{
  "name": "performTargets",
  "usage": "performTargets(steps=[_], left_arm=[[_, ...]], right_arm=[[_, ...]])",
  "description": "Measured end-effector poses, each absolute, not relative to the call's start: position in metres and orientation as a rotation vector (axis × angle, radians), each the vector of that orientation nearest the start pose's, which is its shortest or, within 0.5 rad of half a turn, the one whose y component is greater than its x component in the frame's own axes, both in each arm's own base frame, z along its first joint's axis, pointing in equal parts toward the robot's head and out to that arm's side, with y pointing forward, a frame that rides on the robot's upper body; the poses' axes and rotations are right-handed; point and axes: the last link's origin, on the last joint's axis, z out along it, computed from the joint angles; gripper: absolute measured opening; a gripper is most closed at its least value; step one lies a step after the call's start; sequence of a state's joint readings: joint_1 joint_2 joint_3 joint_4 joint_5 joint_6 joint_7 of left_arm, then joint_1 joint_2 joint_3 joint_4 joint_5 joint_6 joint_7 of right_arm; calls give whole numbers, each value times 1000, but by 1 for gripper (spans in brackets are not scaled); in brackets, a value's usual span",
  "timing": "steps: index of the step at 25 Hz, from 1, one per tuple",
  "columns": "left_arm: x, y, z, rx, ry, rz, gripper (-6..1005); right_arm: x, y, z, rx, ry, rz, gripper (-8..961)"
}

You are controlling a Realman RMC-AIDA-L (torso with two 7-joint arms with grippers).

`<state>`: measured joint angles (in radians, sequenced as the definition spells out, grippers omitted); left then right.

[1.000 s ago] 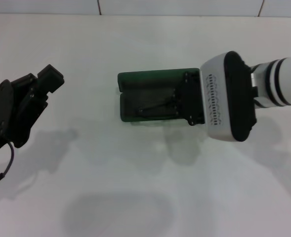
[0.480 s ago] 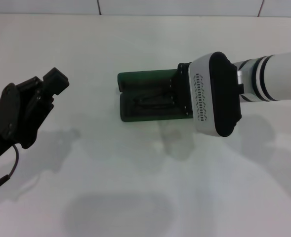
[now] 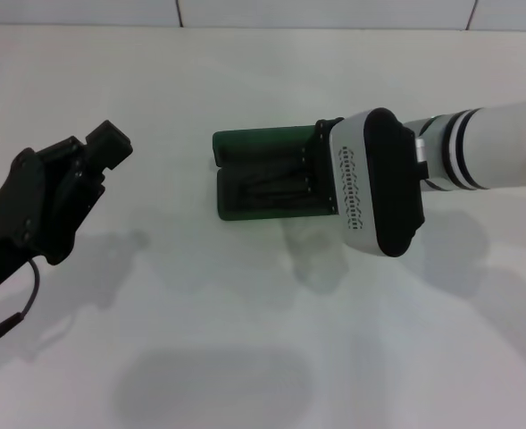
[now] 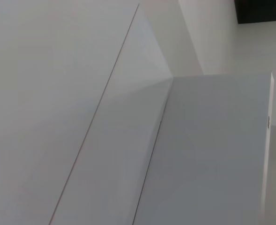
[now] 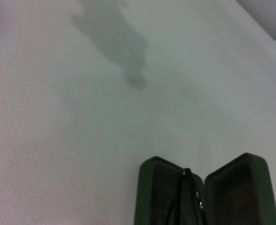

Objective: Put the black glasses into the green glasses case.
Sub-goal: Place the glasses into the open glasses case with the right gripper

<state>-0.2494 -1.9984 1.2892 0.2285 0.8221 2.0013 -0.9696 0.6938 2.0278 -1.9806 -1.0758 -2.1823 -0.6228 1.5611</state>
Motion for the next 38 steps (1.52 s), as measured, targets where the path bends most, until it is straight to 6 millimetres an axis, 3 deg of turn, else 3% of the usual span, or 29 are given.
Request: performTargets(steps=[28,31,38], left_arm=[[-276,219,28,-2162,-484,-1692,48],[-277,217,27,-2158,-487,-1690,48],[-277,216,27,-2155,-487,-1688,48]], right_arm=[[115,383,-110,-2572,-751,-231,121],[114,382,-110,-2572,-747,-225,260],[117,371,-108,-2604,-681,-158,277]])
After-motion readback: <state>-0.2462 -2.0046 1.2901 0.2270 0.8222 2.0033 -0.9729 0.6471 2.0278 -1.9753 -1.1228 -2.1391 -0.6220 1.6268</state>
